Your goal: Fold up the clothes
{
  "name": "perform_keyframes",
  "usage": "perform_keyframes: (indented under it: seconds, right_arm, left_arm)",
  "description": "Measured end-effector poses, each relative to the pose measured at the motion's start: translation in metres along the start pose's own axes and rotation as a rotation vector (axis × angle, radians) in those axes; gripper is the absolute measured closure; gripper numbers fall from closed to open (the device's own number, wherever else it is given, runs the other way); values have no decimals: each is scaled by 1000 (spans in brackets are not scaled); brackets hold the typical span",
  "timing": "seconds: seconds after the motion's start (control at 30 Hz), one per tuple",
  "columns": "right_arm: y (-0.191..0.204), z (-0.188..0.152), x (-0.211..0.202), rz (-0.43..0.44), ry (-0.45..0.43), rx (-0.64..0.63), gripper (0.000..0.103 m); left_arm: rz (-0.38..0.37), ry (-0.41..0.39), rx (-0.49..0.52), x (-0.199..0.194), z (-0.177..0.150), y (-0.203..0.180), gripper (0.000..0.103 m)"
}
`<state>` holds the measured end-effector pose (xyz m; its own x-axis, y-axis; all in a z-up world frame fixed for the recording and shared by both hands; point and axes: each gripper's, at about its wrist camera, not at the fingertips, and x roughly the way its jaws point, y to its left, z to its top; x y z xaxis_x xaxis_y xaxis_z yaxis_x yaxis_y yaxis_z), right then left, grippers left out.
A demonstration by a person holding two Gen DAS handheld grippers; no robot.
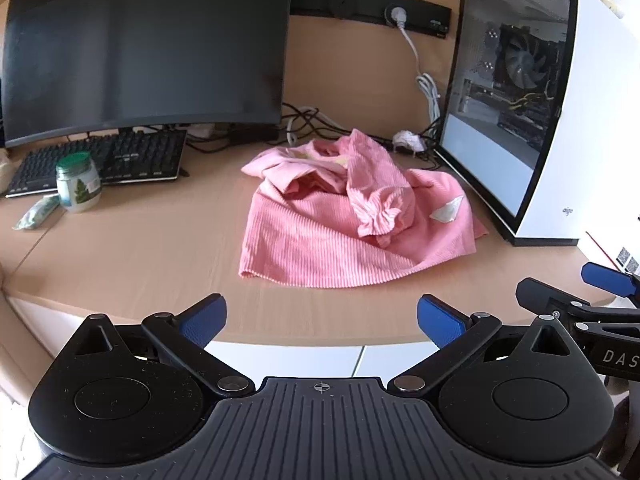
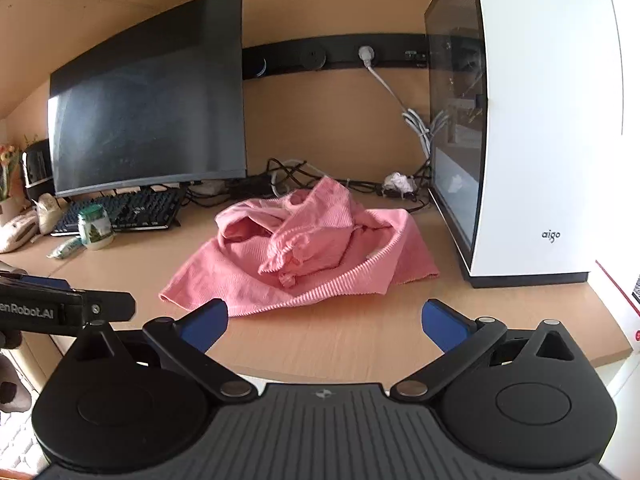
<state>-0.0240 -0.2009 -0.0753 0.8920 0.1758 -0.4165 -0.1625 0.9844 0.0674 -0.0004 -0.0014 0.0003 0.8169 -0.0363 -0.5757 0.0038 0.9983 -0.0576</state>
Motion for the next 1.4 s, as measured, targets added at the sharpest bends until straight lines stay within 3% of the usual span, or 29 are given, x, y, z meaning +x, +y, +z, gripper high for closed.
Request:
perform_keyframes:
  seconds: [0.43, 1.4]
  right_arm:
    - [0, 0, 13, 0, 79, 39, 0]
    - [2, -4, 12, 8, 96, 71, 0]
  left_arm:
    - [-9, 42, 7, 15, -2, 7, 0]
    - [14, 83, 17, 14, -5, 6, 0]
